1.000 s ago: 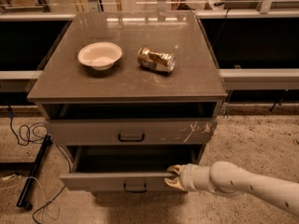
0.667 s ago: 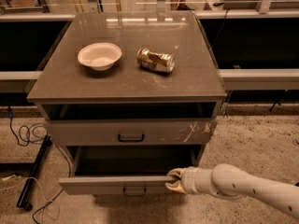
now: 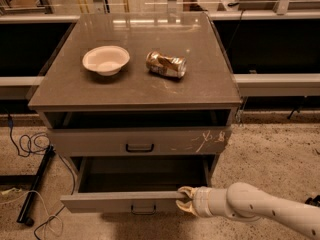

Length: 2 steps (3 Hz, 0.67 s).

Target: Open middle drawer

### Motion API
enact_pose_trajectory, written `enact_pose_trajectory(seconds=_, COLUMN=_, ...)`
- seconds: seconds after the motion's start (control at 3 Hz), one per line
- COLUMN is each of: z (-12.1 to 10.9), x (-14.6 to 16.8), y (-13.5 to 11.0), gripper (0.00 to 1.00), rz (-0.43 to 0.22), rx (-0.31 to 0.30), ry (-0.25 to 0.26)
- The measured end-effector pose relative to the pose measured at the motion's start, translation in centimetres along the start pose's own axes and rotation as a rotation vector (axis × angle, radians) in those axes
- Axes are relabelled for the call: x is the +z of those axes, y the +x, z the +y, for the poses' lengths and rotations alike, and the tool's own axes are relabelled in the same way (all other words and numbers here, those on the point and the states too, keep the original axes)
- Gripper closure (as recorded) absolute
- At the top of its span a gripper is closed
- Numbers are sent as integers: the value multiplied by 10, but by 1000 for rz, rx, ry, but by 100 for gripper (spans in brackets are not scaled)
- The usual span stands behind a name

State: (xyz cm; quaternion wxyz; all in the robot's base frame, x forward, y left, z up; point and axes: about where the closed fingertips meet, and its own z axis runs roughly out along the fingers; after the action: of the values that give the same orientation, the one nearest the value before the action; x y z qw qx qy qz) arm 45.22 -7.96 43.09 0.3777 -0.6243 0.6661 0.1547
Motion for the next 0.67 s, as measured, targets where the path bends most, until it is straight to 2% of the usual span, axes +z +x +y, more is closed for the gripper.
enact_pose_trajectory(seconds=0.33, z=19, x=2, y=-4, gripper=100, rz=-26, rx=-9, ry=-36)
enact_pose_trajectory(seconds=0.67, z=18, x=0, y=-5, gripper=81, rz=-26, rx=-9, ry=-36)
